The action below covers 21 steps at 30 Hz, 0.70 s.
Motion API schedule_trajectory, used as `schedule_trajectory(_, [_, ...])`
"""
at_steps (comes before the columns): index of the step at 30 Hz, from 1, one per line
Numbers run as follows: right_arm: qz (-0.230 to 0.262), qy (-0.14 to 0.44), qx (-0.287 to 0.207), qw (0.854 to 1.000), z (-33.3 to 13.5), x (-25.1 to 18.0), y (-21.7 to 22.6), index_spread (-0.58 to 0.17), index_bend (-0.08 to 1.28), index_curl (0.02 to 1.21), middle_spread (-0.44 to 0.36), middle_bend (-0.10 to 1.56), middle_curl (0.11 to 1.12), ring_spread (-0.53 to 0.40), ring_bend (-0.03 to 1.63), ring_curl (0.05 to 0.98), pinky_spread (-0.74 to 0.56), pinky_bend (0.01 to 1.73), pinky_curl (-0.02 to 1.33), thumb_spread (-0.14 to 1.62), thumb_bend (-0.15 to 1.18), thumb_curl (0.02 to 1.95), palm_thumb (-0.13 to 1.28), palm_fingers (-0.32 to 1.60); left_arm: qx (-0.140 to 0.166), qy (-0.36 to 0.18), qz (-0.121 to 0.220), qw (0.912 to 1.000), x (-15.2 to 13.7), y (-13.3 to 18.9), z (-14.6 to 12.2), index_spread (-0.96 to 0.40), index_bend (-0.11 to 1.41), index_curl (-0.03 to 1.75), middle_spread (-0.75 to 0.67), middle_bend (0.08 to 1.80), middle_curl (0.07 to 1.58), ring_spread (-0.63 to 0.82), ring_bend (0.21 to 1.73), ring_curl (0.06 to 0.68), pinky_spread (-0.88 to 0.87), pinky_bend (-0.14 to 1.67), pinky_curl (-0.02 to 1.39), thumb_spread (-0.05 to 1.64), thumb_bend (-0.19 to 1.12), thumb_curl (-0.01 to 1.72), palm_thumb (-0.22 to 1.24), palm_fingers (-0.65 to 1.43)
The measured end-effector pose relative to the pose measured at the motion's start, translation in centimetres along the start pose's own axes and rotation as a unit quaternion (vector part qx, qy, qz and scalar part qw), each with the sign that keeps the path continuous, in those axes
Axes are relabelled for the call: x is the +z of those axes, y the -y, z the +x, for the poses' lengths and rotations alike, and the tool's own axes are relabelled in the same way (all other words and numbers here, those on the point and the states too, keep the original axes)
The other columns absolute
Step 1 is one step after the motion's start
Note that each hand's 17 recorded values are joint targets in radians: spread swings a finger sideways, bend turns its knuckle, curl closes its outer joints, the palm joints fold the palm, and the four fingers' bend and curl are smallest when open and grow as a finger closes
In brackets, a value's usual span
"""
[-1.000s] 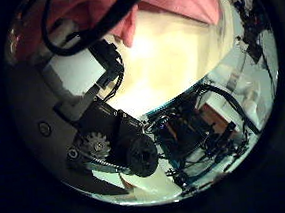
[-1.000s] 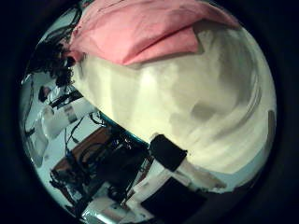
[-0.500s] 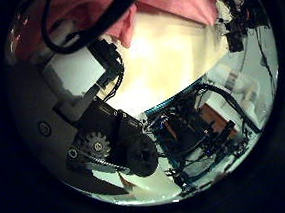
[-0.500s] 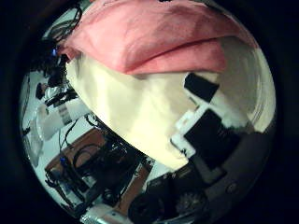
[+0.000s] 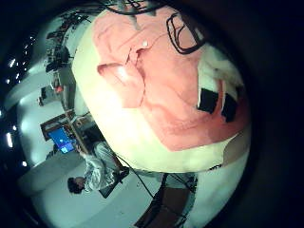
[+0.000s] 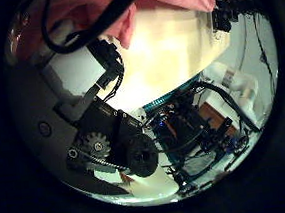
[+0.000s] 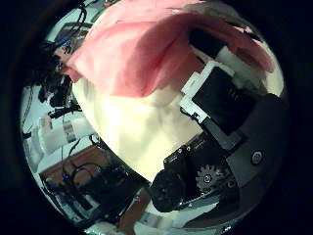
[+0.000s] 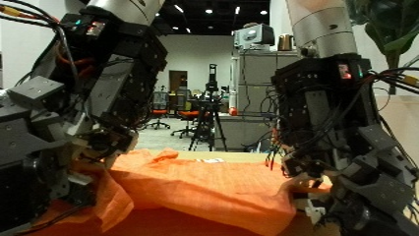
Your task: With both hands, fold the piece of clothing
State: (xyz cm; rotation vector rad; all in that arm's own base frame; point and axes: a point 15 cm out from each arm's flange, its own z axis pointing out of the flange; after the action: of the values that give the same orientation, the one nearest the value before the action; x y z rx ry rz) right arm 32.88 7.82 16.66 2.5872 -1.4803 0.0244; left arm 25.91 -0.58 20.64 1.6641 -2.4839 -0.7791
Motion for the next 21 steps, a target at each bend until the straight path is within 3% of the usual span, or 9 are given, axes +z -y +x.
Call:
schedule_trajectory(8, [-0.006, -0.001, 0.012, 1.0, 0.5, -2.6, -2.6, -0.333, 0.87, 0.65, -0.256, 0.93, 0.62, -0.316, 1.02, 0.498, -0.59, 0.92, 0.48, 0.74, 0.48, 1.15, 1.16, 1.39, 0.064, -0.003, -0.032, 0.9975, -1.0, -2.4, -0.4, -0.64, 0.17, 1.55, -0.66, 0.78, 1.17, -0.46, 1.29, 0.529, -0.65, 1.14, 0.59, 0.98, -0.01, 0.85, 0.86, 1.04])
schedule_trajectory(14, [0.02, -0.007, 0.022, 1.0, 0.8, -6.3, -4.7, -0.315, 0.92, 0.67, -0.238, 1.0, 0.63, -0.293, 1.09, 0.509, -0.54, 1.0, 0.52, 0.62, 0.55, 1.35, 1.09, 1.34, 0.088, -0.003, -0.019, 0.9959, -2.8, -3.7, -0.7, -0.61, 0.17, 1.56, -0.66, 0.76, 1.17, -0.47, 1.3, 0.529, -0.66, 1.13, 0.59, 0.98, -0.01, 0.85, 0.85, 1.04])
schedule_trajectory(21, [0.051, -0.011, 0.056, 0.997, 2.3, -9.4, -5.6, -0.3, 0.96, 0.66, -0.229, 1.04, 0.61, -0.281, 1.13, 0.504, -0.52, 1.02, 0.52, 0.51, 0.61, 1.55, 0.99, 1.32, 0.091, -0.002, -0.003, 0.9959, -6.5, -3.8, -1.8, -0.58, 0.17, 1.57, -0.66, 0.76, 1.18, -0.47, 1.29, 0.527, -0.66, 1.13, 0.6, 0.98, -0.01, 0.84, 0.84, 1.03])
